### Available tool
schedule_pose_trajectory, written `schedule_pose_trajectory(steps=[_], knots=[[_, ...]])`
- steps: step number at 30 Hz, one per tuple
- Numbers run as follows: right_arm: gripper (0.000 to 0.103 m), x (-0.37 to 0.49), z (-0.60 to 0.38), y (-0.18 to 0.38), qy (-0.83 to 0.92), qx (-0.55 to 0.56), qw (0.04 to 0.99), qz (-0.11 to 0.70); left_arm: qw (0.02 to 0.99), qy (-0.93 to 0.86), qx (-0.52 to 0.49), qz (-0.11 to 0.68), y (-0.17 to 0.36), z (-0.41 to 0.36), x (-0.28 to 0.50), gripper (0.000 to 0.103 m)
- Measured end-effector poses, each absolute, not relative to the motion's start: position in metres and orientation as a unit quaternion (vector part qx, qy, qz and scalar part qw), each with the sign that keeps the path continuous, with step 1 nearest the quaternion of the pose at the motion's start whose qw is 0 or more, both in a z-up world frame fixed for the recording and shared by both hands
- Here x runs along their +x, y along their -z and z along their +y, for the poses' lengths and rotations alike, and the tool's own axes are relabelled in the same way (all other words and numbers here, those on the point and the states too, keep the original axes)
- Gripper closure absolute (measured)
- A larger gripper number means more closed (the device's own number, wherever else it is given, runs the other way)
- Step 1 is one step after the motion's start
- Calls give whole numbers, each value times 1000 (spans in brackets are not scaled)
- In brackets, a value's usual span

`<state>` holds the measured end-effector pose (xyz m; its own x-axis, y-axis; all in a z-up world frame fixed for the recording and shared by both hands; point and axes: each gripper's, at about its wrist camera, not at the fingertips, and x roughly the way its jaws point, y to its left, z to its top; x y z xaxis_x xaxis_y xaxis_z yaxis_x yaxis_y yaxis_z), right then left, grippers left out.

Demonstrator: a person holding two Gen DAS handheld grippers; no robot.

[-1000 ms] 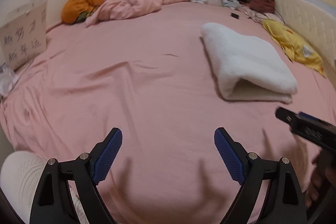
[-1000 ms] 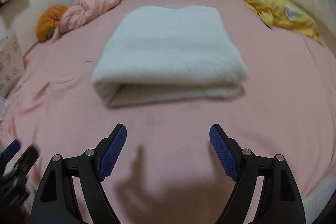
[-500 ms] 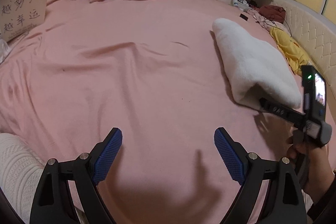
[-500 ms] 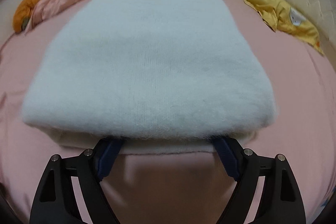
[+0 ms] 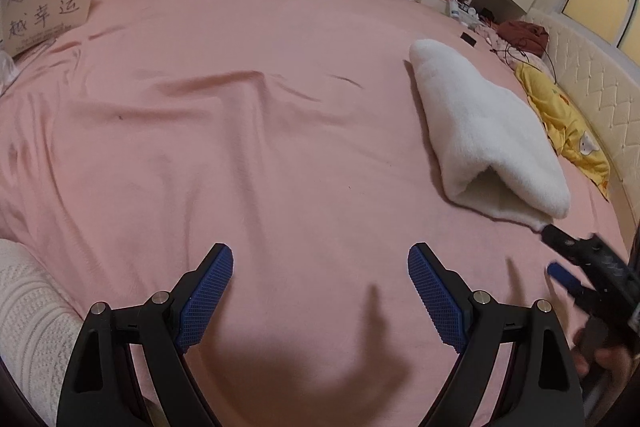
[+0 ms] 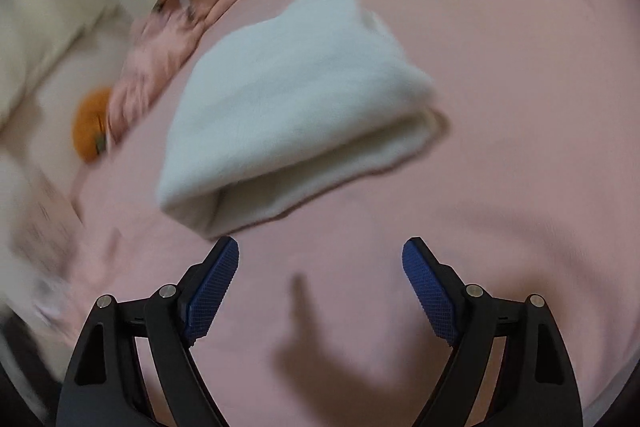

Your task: Fold clothes

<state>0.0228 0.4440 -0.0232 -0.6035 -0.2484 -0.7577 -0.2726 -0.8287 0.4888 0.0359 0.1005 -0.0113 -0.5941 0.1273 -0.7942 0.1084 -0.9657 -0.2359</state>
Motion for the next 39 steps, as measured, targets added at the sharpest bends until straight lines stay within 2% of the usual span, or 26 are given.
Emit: schedule_pose_trajectory(steps=[3,6,7,11,15,19,25,27,28,29,30,31,32,33,34,35,36,37,38,39], knots=[[18,12,473,24,-794,-412,-75,441,18,-884,-449,-129,10,104,38,14],[18,-8,496,41,-704,-385,-126,583,107,-862,-457,-193,11,108,36,14],[18,-14,500,46,-688,-388,-125,601,147,-846,-460,-227,11,110,33,14],[18,-42,506,54,-687,-416,-110,586,289,-757,-458,-367,13,125,12,14],[18,-59,511,61,-681,-425,-104,587,333,-704,-446,-441,13,151,-27,14],[18,-61,526,59,-684,-397,-116,601,330,-655,-447,-512,29,180,-62,14],[19,-64,538,73,-669,-402,-146,608,247,-636,-465,-564,69,202,-87,14],[33,-63,537,72,-678,-395,-163,599,231,-634,-458,-579,76,203,-88,14],[55,-64,537,72,-681,-389,-169,597,227,-635,-451,-584,77,203,-89,14],[91,-63,540,71,-683,-380,-174,599,224,-638,-443,-588,78,203,-91,25],[92,-62,542,70,-685,-370,-178,602,222,-645,-438,-586,76,204,-92,64],[92,-58,544,68,-692,-365,-169,599,221,-653,-435,-580,74,204,-94,83],[92,-55,546,66,-700,-360,-160,596,220,-657,-435,-575,73,205,-94,90],[89,-53,546,66,-701,-362,-157,594,217,-661,-437,-569,72,206,-95,90],[82,-50,543,67,-700,-370,-152,592,214,-664,-439,-566,71,208,-94,88],[62,-52,539,69,-693,-382,-151,592,210,-661,-441,-570,72,210,-93,77],[56,-55,535,72,-686,-394,-151,593,205,-654,-443,-578,73,211,-94,48],[54,-59,530,75,-677,-398,-161,598,201,-649,-443,-584,75,213,-94,38],[54,-64,525,78,-668,-400,-171,603,200,-652,-440,-584,74,218,-95,35],[54,-68,520,81,-659,-403,-182,609,202,-659,-440,-576,71,223,-97,37]])
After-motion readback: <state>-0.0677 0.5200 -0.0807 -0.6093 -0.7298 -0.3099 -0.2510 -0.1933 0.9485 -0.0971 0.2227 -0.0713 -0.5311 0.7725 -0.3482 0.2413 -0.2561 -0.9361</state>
